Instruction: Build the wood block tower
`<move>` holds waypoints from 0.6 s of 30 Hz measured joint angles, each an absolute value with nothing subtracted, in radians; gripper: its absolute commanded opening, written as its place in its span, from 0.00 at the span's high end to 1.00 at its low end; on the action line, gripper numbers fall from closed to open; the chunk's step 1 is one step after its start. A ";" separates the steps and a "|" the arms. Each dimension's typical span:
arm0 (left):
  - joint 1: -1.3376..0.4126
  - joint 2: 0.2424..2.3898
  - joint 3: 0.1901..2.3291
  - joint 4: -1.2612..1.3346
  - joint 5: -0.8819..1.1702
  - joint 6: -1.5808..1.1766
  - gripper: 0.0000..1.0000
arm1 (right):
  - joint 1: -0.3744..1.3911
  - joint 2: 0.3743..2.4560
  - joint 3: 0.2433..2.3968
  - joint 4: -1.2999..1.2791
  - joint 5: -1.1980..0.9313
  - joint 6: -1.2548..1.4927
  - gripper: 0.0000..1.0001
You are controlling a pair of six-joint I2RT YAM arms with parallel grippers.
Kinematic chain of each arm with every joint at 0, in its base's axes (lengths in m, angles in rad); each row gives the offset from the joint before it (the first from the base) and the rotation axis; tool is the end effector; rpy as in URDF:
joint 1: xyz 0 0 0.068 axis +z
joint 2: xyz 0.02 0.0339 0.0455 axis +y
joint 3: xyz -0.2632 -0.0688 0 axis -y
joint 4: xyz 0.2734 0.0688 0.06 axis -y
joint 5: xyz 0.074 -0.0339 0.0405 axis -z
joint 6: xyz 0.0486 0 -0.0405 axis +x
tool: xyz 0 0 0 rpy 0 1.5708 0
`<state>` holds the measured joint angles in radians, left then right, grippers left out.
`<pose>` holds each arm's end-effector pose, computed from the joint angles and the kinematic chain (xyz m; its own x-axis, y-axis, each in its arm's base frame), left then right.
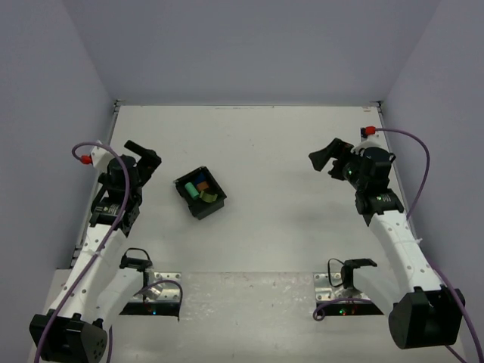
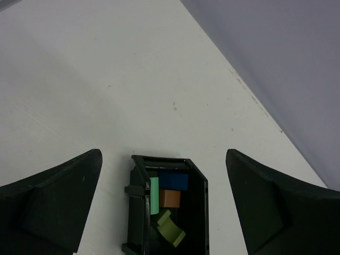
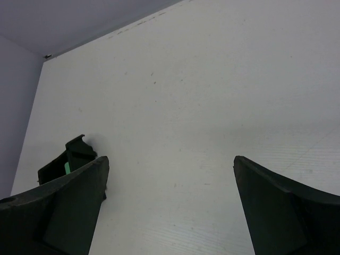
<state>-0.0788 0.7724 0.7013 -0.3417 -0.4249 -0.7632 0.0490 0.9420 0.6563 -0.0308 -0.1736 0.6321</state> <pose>0.2177 0.0029 0.2902 -0.0784 -0.6255 -0.7762 -0.4966 0.6996 -0.5137 0.2595 0.0211 0.2689 -0.3762 0.5642 -0.7350 0.0125 0.7962 0.6049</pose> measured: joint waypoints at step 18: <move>-0.079 0.795 0.616 -0.123 -0.407 -0.734 0.00 | 0.500 1.318 0.906 0.018 -0.309 0.382 0.01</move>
